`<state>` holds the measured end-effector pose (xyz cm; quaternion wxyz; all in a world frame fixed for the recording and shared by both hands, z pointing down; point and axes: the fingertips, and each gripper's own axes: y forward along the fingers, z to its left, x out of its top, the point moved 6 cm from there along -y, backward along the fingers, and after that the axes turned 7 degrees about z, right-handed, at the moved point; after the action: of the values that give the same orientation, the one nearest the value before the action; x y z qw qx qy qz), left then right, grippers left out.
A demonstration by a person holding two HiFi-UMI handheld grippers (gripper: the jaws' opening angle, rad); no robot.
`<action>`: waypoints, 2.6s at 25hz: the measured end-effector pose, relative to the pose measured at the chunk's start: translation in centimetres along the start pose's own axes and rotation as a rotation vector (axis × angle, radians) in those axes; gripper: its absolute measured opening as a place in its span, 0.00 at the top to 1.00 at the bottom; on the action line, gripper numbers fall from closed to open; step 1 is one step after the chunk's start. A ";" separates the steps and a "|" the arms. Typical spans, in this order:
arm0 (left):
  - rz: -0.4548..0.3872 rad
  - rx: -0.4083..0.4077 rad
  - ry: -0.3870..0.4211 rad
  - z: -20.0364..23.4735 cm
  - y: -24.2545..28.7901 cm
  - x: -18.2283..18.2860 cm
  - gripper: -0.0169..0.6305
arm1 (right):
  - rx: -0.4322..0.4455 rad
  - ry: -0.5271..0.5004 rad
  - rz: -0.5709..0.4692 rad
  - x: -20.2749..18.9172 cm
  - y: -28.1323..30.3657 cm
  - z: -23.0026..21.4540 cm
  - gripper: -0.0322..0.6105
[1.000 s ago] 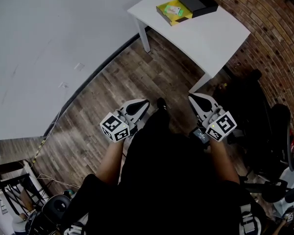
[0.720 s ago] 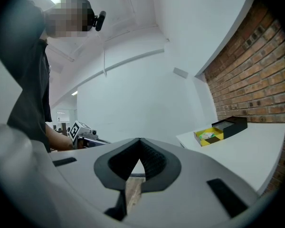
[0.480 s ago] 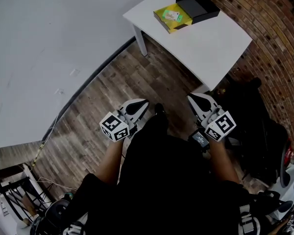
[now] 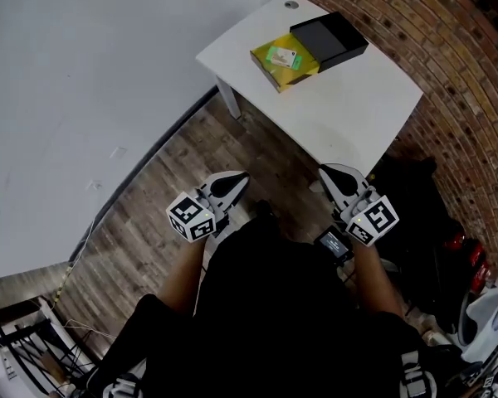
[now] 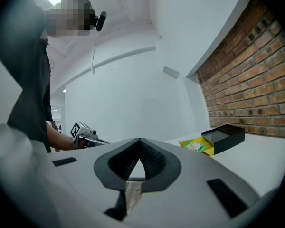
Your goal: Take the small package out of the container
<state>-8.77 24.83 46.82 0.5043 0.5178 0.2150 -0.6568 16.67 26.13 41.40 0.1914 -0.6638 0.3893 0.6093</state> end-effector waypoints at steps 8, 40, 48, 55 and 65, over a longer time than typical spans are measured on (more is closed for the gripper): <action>0.001 0.006 0.028 5.4 1.8 3.1 0.95 | 0.035 0.010 0.001 0.8 5.4 -3.1 0.94; -0.005 0.003 0.011 21.3 9.7 13.3 0.95 | 0.075 0.015 -0.004 7.2 20.5 -17.6 0.94; 0.039 -0.012 0.008 23.2 13.2 14.8 0.95 | 0.075 0.035 -0.010 7.2 20.7 -21.0 0.94; 0.068 -0.085 0.022 25.5 16.1 16.1 0.95 | 0.002 0.048 0.007 7.0 20.2 -23.4 0.94; 0.120 -0.239 0.023 33.7 19.6 18.4 0.95 | -0.196 0.103 0.031 7.4 23.0 -26.4 0.94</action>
<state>-6.22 -18.14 47.56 0.5983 0.4733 0.2662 -0.5893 16.55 -9.52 44.26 0.0959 -0.7037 0.3474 0.6123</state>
